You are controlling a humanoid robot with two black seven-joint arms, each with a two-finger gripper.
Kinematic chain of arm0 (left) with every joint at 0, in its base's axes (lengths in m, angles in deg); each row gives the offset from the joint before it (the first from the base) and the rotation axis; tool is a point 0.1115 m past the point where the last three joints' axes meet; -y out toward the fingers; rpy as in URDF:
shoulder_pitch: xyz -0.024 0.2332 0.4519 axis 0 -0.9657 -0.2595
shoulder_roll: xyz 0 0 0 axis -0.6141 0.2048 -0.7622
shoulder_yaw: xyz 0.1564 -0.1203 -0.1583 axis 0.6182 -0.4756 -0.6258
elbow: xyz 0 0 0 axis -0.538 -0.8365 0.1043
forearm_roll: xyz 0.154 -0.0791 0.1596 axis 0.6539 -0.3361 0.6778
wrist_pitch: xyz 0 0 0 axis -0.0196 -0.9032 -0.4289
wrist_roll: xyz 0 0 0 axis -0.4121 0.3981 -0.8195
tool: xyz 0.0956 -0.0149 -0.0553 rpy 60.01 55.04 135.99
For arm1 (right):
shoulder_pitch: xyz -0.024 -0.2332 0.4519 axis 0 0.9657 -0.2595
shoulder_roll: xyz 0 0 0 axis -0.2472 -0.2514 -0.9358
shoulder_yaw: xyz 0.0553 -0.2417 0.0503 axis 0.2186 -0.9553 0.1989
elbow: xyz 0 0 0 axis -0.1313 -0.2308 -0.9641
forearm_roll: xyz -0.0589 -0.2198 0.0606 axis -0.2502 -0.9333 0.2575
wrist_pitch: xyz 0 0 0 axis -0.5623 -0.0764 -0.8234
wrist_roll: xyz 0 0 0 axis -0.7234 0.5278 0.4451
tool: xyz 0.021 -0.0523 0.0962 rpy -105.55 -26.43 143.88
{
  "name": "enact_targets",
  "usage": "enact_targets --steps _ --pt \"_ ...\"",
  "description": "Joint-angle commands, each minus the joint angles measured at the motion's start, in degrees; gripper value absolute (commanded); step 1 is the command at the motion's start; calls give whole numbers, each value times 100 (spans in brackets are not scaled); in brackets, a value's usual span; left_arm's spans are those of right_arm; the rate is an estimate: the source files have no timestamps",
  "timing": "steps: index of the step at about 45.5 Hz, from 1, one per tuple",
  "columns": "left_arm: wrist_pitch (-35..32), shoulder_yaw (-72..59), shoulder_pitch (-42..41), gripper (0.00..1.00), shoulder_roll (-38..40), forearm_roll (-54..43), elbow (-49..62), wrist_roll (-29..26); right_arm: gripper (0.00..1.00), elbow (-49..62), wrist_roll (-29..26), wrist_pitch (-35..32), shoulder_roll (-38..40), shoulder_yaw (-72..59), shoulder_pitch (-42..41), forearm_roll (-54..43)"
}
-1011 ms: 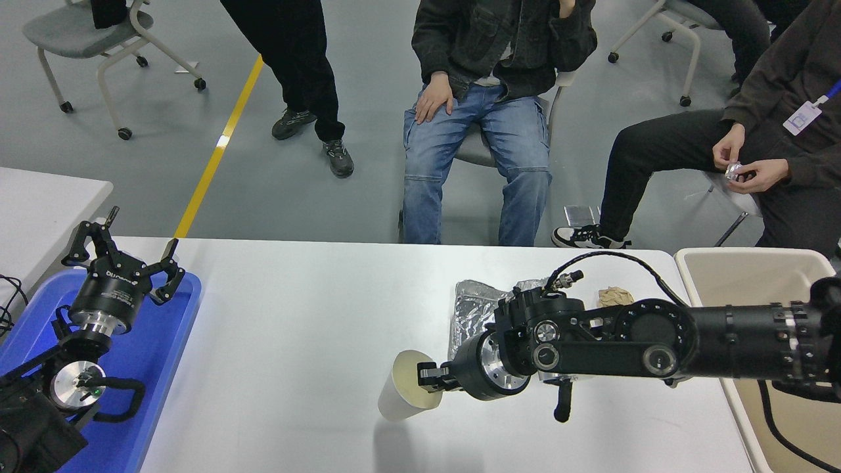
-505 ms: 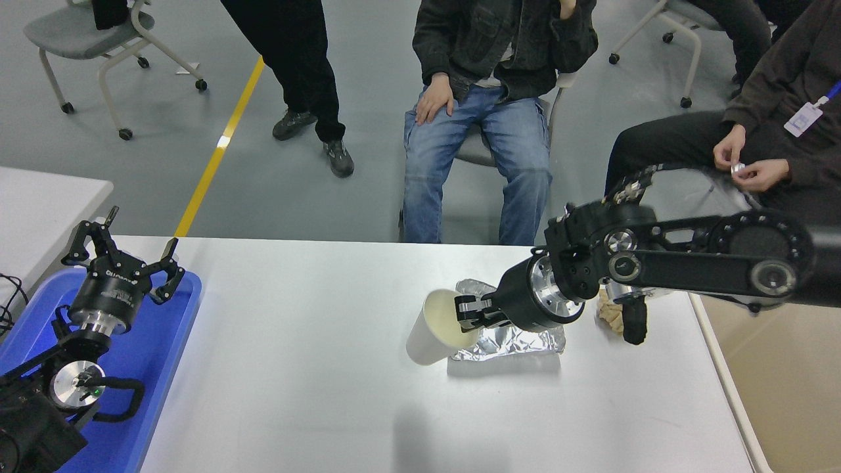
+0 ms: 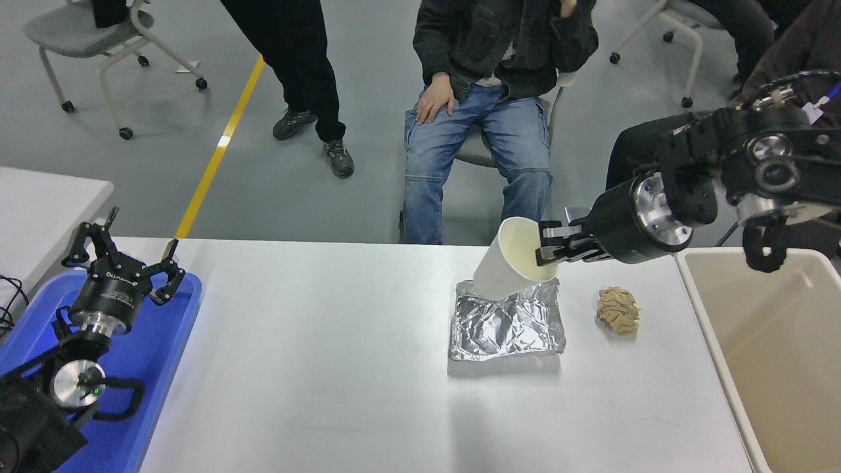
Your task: Clean the table surface
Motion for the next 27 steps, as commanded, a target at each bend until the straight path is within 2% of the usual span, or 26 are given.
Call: enact_targets --steps 1,13,27 --pt "0 0 0 100 -1 0 4 -3 0 -20 5 -414 1243 31 9 -150" --pt "0 0 0 100 -1 0 5 6 0 67 40 -599 2289 -39 88 -686" --pt "0 0 0 100 -1 0 5 -3 0 735 234 -547 2659 31 826 -1117"
